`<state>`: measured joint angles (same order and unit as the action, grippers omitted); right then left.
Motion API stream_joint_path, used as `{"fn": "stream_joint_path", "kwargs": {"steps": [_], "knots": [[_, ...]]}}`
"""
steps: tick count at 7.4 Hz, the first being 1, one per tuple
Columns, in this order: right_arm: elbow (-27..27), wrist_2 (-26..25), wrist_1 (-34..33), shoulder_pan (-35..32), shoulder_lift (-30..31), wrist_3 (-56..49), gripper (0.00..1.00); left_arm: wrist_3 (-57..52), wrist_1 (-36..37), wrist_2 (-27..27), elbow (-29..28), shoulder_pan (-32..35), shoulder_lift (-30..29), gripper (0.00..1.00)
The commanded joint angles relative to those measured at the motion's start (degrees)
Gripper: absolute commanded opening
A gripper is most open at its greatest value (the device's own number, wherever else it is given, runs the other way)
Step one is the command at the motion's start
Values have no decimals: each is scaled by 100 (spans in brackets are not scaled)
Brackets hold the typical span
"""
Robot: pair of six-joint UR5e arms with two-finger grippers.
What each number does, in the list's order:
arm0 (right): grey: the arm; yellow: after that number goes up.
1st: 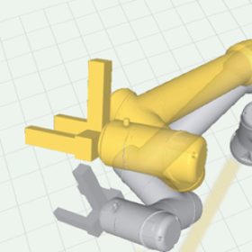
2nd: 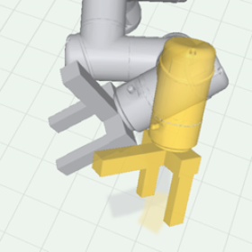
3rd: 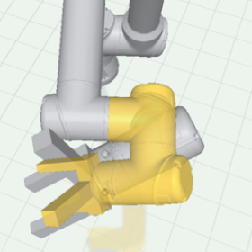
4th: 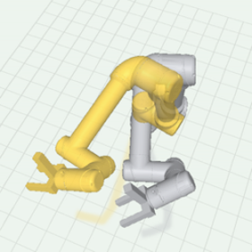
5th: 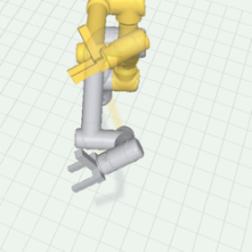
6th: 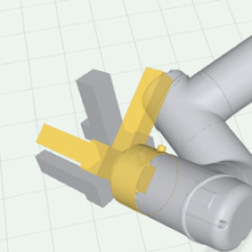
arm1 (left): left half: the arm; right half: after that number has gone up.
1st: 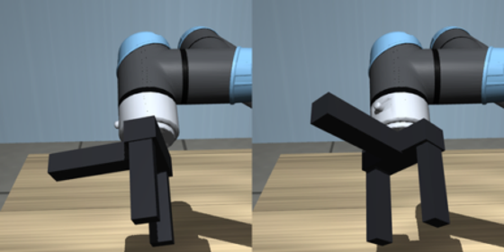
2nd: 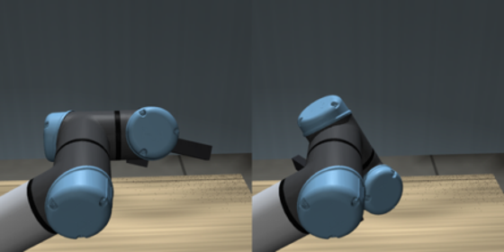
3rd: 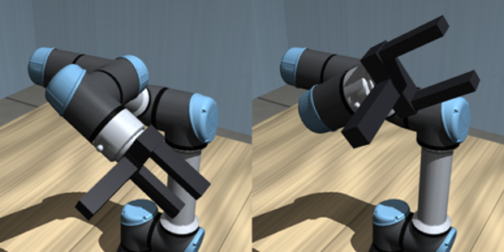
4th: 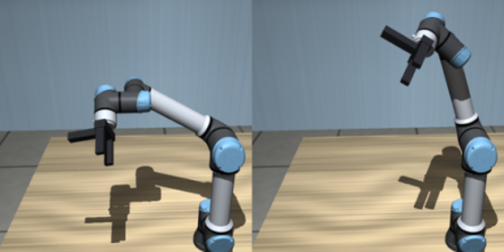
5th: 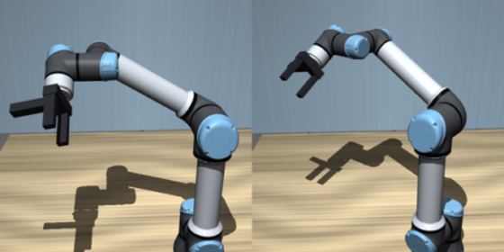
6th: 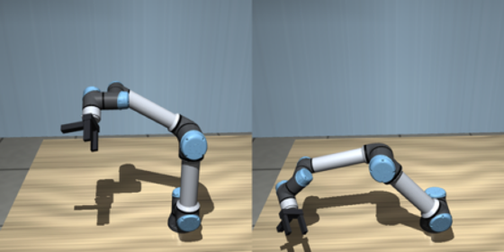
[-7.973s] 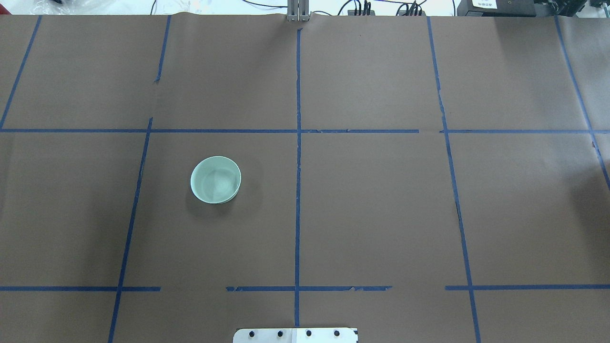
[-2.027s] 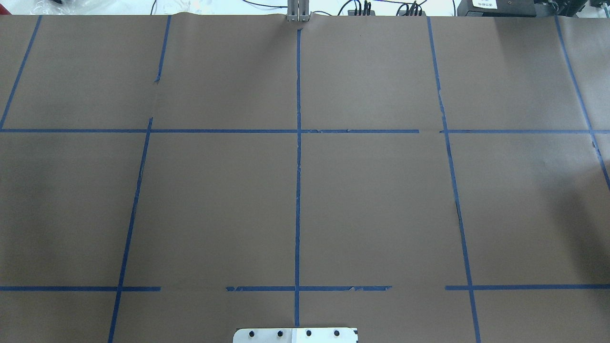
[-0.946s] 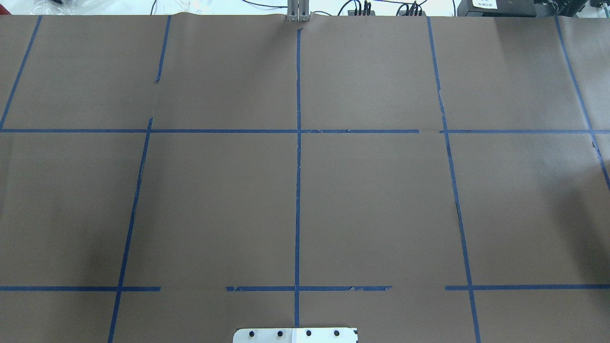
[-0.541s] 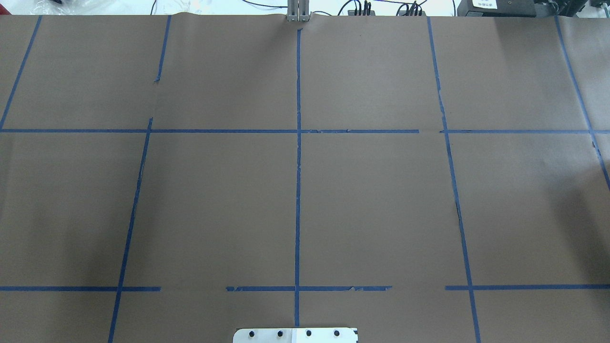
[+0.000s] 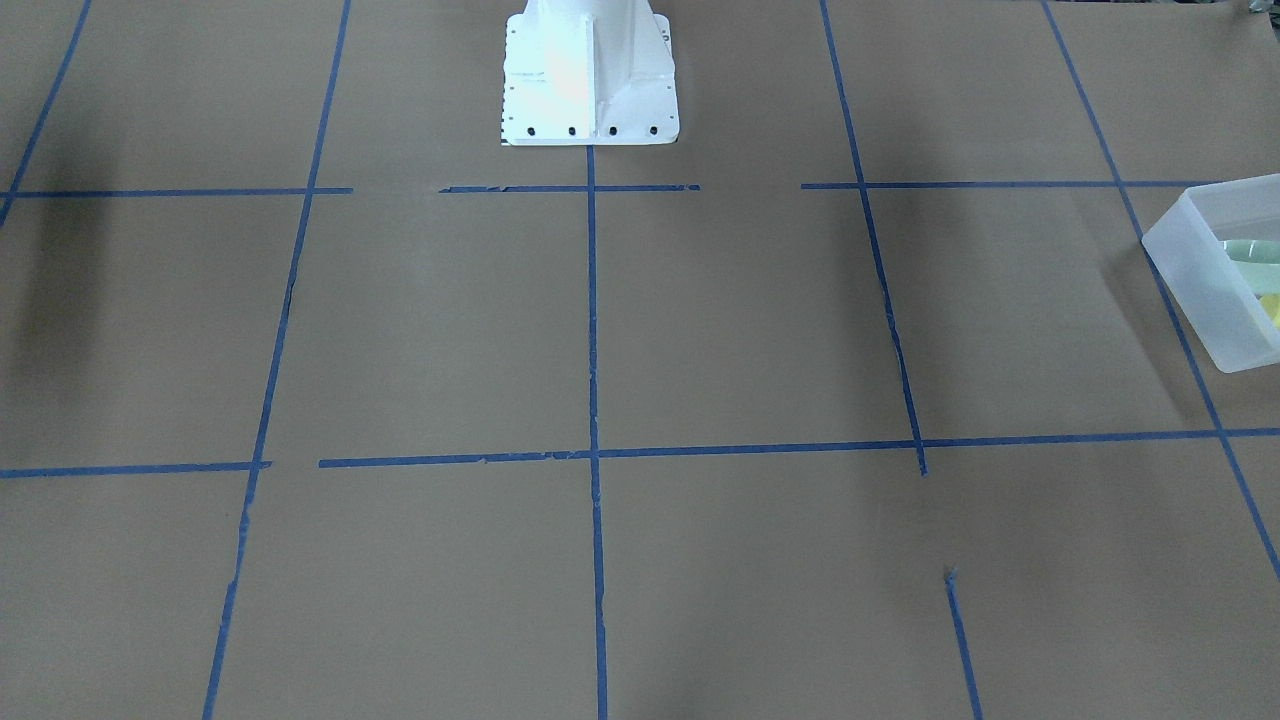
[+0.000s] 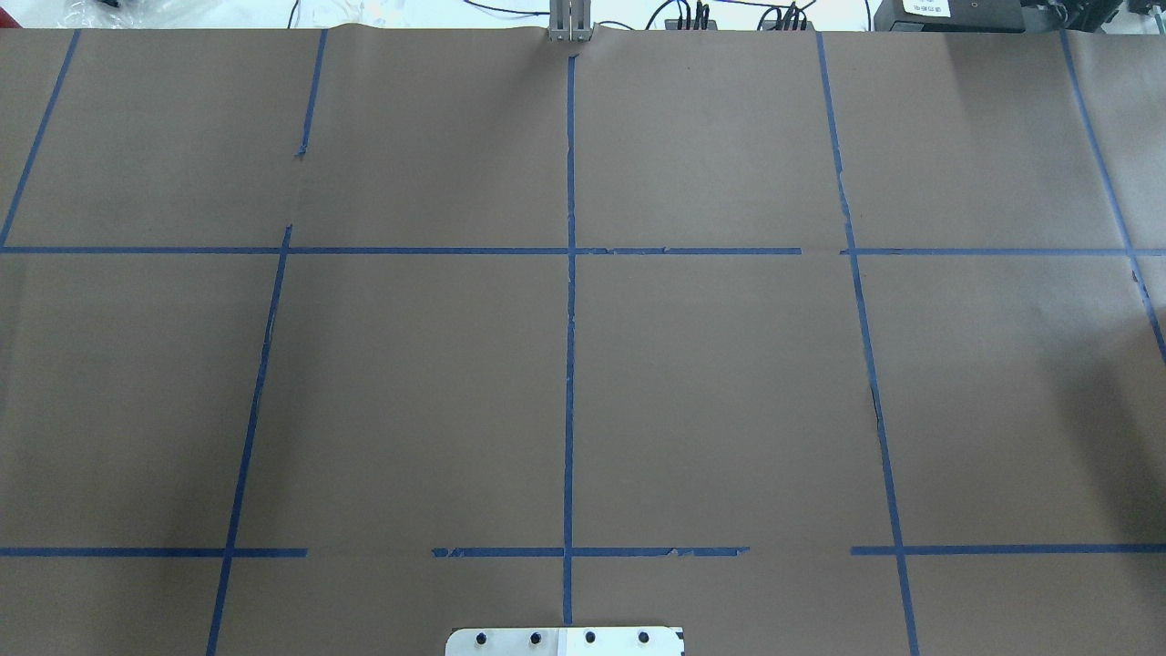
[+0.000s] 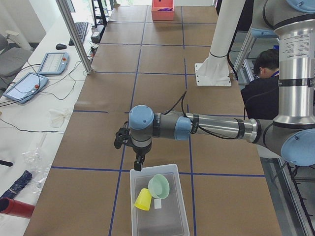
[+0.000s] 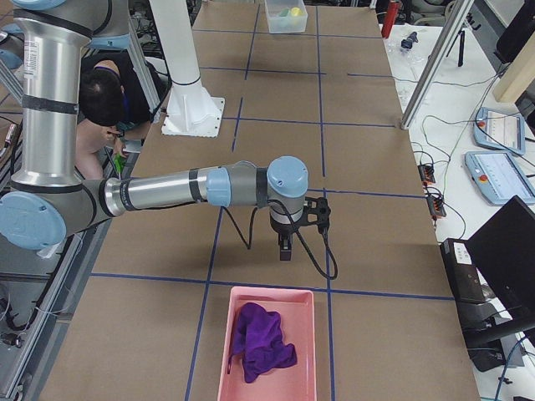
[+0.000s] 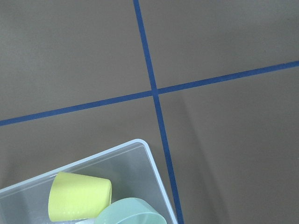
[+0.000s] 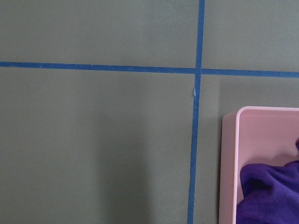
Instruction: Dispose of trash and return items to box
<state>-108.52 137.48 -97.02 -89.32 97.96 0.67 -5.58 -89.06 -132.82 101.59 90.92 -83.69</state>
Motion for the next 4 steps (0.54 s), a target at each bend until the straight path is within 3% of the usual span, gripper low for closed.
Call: {"fn": "stream_joint_path", "kwargs": {"steps": [1,4], "knots": [[6,-11,87,19,48,12,100,-4,64,-24,-9,57,54,100],[68,-168,78,124,56,29,100,4,47,2,133,48,46,100]]}}
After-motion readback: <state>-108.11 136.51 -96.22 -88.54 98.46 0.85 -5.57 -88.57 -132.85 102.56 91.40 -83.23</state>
